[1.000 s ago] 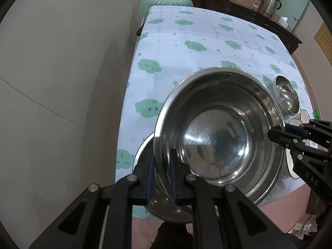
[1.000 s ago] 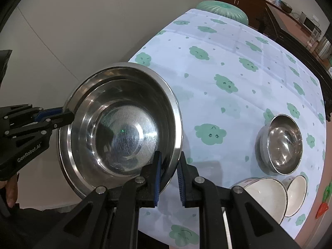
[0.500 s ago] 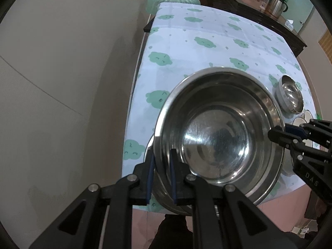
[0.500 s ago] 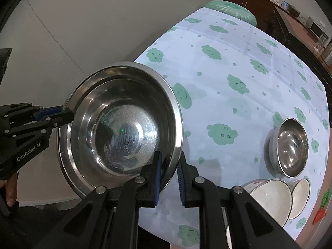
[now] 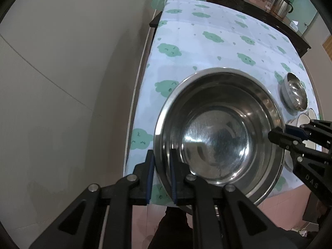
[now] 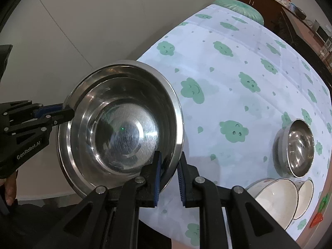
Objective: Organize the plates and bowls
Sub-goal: 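Carry both held steel bowls along the tablecloth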
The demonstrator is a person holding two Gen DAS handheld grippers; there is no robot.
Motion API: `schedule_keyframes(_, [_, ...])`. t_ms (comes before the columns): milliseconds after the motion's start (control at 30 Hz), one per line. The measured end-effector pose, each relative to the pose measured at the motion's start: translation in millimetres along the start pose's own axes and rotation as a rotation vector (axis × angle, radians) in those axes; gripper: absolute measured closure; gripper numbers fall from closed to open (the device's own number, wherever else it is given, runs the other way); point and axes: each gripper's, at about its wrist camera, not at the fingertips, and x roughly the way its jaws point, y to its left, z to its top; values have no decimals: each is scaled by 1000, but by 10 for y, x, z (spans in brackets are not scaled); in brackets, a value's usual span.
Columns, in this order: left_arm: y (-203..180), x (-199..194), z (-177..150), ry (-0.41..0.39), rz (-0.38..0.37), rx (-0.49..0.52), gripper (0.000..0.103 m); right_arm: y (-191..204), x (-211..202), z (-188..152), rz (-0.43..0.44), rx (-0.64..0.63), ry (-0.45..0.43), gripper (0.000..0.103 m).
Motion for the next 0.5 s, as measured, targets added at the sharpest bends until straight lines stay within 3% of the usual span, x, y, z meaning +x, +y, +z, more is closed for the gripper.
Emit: schedule_keyframes(500, [186, 112, -109, 34, -2, -25, 92, 180, 154, 9, 16, -29, 38, 86])
